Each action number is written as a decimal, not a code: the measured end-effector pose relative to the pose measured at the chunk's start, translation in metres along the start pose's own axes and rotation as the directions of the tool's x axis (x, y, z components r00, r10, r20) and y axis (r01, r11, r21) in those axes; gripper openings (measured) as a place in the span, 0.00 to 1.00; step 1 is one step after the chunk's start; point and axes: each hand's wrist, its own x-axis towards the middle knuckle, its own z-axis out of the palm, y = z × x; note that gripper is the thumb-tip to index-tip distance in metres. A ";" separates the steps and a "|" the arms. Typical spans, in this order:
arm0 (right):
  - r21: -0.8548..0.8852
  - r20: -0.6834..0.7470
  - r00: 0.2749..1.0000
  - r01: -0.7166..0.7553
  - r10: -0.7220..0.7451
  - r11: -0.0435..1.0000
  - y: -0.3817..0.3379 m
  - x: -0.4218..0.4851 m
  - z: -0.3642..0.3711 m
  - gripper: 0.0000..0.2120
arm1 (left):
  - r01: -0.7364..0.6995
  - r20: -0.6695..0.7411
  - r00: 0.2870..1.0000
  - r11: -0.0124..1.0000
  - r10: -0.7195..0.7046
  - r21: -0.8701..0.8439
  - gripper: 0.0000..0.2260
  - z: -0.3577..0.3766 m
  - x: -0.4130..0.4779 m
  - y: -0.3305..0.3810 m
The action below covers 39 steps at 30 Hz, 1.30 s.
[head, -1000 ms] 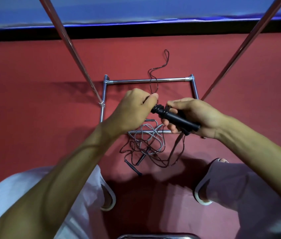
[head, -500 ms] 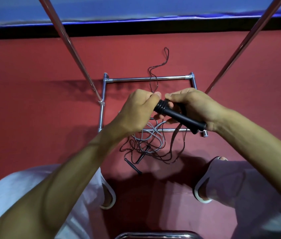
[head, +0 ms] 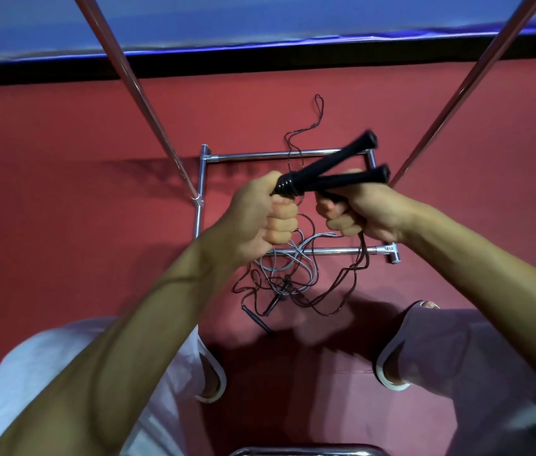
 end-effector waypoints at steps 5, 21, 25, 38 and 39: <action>0.014 -0.003 0.991 0.133 -0.133 0.991 0.003 -0.004 -0.006 0.08 | 0.278 0.060 0.959 0.881 -0.276 -0.384 0.16 -0.017 0.004 0.008; 0.250 0.052 0.997 -0.065 0.054 0.966 0.014 -0.006 -0.005 0.09 | 0.211 -0.059 0.948 0.759 -0.312 -0.616 0.14 -0.038 0.010 0.016; -0.580 -0.180 0.879 0.267 -0.441 0.770 0.019 -0.008 -0.001 0.04 | 0.189 -0.120 0.924 0.707 -0.363 -0.682 0.17 -0.036 0.013 0.010; 0.025 -0.027 0.999 -0.027 0.028 0.999 0.009 -0.015 0.001 0.16 | 0.186 -0.097 0.922 0.648 -0.375 -0.739 0.21 -0.032 0.008 0.012; 0.181 0.040 0.992 -0.127 0.122 0.975 0.006 -0.016 0.001 0.14 | 0.184 -0.097 0.922 0.647 -0.374 -0.740 0.21 -0.033 0.007 0.013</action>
